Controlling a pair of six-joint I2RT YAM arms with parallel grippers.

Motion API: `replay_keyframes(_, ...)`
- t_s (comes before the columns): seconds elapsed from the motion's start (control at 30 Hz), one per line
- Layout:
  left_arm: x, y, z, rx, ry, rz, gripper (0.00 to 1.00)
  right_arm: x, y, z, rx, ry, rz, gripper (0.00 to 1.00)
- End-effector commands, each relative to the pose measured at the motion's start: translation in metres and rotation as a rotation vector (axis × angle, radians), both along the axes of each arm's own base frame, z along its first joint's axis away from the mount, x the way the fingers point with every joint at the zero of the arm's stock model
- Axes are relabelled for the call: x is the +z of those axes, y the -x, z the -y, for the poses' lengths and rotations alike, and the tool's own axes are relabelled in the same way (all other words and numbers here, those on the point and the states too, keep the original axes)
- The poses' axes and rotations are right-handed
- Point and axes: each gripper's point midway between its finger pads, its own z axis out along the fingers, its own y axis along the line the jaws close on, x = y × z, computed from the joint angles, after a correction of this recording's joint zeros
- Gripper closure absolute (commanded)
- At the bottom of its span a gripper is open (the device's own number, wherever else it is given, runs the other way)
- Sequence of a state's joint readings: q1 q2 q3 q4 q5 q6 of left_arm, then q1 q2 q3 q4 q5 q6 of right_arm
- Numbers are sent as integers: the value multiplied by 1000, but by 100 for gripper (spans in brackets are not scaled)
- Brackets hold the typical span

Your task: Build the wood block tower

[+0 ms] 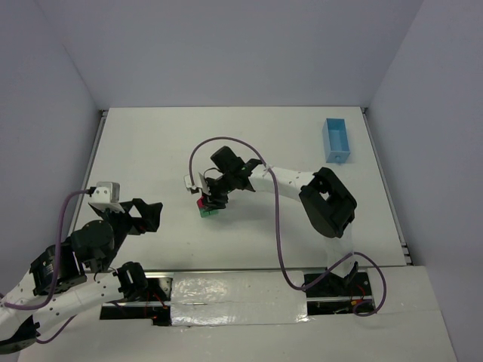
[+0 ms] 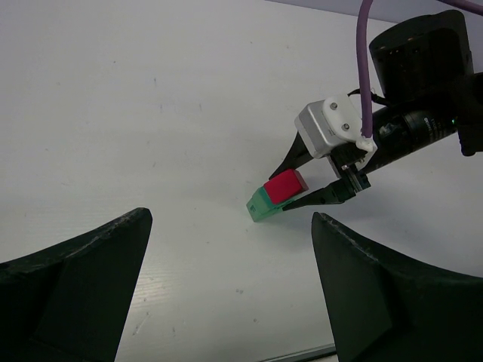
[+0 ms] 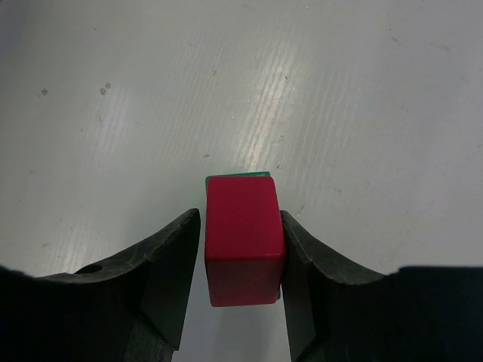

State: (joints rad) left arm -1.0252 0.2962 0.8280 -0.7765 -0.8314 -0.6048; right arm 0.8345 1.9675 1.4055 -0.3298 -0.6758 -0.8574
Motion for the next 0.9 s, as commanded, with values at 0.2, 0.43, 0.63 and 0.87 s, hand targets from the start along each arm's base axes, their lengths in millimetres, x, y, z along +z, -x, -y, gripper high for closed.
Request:
replay_keyframes(0.2,9,-2,2,-4,30,30,1,25,-1,-8,1,-65,54,48)
replay_keyframes(0.43,9,-2,3,-6,28,29,0,27,-1,-9,-5,-71,54,48)
replay_keyframes(0.63,8,-2,4,-9,24,29,0,30,0,-10,-4,-79,47,37)
replay_keyframes(0.87,8,-2,5,-11,20,27,0,38,2,-11,3,-96,45,0)
